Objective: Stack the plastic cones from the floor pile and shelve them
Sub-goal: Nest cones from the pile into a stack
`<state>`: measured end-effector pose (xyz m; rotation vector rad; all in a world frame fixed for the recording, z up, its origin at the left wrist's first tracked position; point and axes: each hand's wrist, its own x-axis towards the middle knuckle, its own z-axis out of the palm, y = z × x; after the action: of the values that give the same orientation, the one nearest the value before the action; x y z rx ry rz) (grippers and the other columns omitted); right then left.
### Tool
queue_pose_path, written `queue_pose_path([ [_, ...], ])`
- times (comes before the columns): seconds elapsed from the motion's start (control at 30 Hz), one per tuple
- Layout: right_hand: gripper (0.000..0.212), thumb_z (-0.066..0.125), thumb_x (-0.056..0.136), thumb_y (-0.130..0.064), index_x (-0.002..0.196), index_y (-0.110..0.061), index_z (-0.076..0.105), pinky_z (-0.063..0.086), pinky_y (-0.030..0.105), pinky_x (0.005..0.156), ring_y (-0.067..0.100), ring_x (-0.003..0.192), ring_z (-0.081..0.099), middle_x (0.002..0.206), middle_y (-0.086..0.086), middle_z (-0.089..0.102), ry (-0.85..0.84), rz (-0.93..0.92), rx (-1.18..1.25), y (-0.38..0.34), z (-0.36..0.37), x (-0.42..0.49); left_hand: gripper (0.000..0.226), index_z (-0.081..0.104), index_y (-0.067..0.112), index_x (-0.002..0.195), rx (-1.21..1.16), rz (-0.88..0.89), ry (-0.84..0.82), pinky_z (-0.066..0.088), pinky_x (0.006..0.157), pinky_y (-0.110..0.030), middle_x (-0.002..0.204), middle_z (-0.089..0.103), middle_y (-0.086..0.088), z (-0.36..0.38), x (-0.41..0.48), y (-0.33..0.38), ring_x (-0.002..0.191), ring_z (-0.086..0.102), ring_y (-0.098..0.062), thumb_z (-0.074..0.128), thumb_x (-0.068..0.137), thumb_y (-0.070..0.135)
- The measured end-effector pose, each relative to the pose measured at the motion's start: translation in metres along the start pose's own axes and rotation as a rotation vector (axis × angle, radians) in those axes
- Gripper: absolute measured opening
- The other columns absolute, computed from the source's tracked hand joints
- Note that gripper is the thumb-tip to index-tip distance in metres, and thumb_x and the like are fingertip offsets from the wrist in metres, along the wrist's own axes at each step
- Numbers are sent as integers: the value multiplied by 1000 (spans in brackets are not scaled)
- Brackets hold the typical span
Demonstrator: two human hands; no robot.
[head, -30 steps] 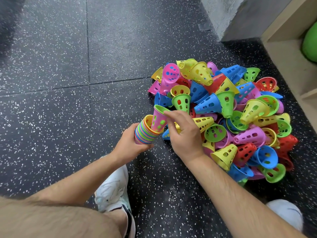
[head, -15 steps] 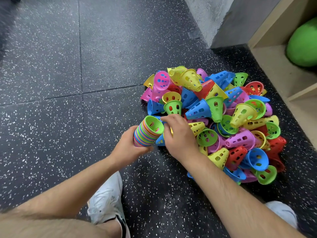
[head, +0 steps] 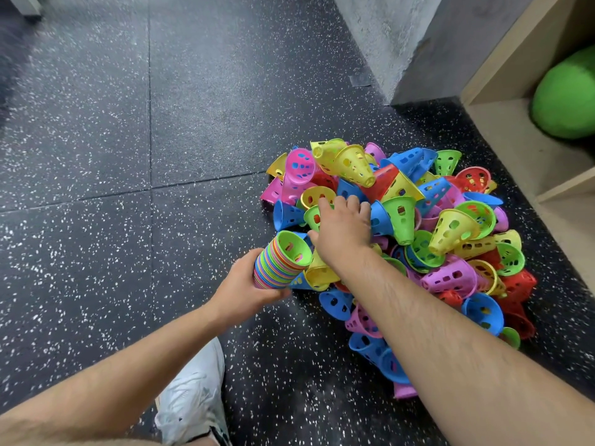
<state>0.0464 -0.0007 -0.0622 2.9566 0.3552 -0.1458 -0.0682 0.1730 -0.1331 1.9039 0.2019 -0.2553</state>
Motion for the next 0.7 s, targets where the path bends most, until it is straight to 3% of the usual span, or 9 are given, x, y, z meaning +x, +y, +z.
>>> queue_pose_path([
  [0.1,41,58,96,-39,131,-23,44,32,43,101,30,120,44,129,8,52,25,-18,72,2,4,-3,61,62,34,112,-2,-11,6,61,85,-47,104,74,4,-3,-1,-3,97,73,-21,92,60,34],
  [0.2,34,56,98,-40,126,-23,47,33,42,100,29,117,45,124,6,52,21,-35,228,7,4,-11,65,61,34,114,-4,-22,8,61,86,-50,108,73,3,-5,-1,-8,98,72,-20,93,58,37],
  [0.33,19,60,97,-33,105,-17,55,37,42,95,28,112,45,114,4,53,113,-54,479,15,3,-35,65,60,35,115,-4,-7,2,60,88,-42,108,73,4,-4,-4,-7,98,72,-16,92,58,35],
  [0.43,16,66,93,-27,96,-13,59,36,40,99,29,122,41,123,8,51,231,-1,723,23,-2,-57,64,60,36,115,14,10,-9,60,86,-38,107,73,6,-4,-8,-9,96,71,-14,91,59,33],
  [0.5,15,67,93,-26,95,-12,60,34,32,101,25,124,44,127,9,51,305,70,895,26,-8,-71,64,60,37,116,18,1,-24,60,79,-35,105,72,5,-3,-11,-11,92,72,-15,91,60,33],
  [0.57,16,67,95,-26,95,-11,58,36,24,94,16,119,48,121,6,53,381,137,1011,27,-16,-86,63,60,37,116,4,-4,-37,57,68,-27,101,72,5,-2,-18,-9,82,70,-13,91,61,32],
  [0.63,17,65,96,-25,96,-10,57,34,19,89,14,115,49,116,6,56,443,165,1046,25,-20,-100,65,59,37,116,7,5,-42,58,74,-27,103,72,6,1,-25,-6,87,70,-11,91,60,38],
  [0.7,17,64,96,-24,95,-8,56,33,15,96,19,117,52,115,10,57,483,130,1051,21,-17,-114,66,59,39,116,7,16,-55,59,85,-33,107,72,7,4,-33,-3,96,70,-12,90,58,43],
])
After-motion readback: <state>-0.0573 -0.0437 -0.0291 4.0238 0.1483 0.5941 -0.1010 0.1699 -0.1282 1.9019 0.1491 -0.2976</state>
